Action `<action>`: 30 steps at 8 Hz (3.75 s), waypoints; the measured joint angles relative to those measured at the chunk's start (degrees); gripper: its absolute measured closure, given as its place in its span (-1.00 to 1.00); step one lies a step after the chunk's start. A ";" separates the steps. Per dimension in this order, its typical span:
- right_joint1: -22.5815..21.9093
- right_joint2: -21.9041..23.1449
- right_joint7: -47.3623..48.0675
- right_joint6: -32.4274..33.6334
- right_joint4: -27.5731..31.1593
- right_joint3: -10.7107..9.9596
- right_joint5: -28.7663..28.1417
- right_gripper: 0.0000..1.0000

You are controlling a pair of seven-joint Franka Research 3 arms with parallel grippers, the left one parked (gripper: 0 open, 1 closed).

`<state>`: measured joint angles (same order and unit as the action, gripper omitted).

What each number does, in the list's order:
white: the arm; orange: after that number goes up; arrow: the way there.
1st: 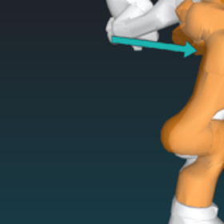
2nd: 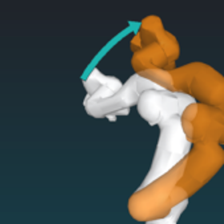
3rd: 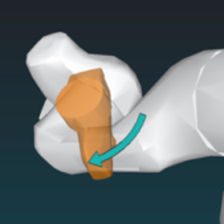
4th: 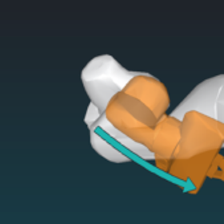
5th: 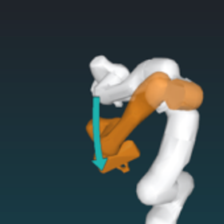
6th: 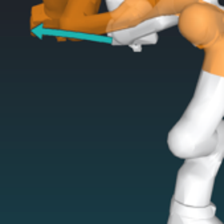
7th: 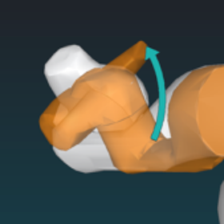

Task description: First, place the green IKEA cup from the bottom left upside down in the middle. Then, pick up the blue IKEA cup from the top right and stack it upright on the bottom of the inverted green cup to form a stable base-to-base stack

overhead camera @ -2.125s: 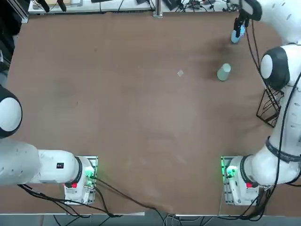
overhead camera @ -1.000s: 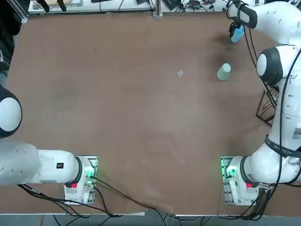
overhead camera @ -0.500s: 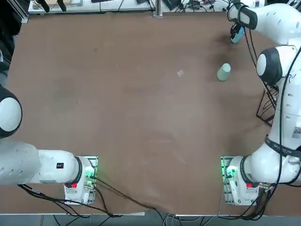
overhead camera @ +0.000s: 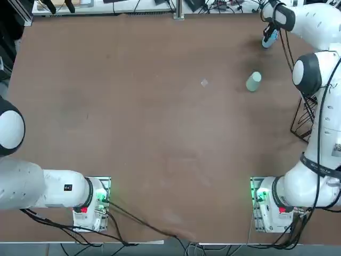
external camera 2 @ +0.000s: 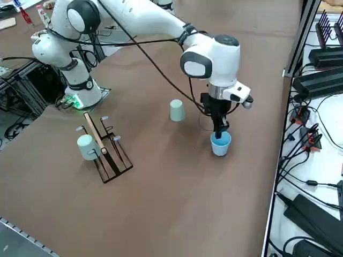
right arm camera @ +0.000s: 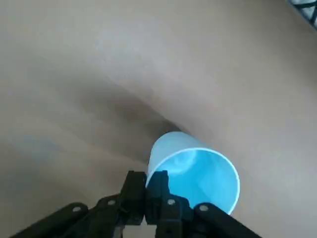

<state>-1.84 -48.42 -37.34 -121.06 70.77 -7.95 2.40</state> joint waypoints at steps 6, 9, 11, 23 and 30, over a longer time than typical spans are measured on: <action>-2.14 16.75 4.53 17.19 4.08 2.74 -6.38 0.95; -7.67 29.19 16.87 11.93 21.31 2.82 -6.06 0.95; -10.44 35.53 24.61 8.14 31.58 2.83 -2.81 0.95; -12.09 45.60 34.71 -6.81 55.13 2.84 4.11 0.95; -12.04 43.18 35.15 -8.92 55.27 2.75 4.32 0.95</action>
<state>-13.87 -5.24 -2.19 -129.98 126.04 -5.20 6.72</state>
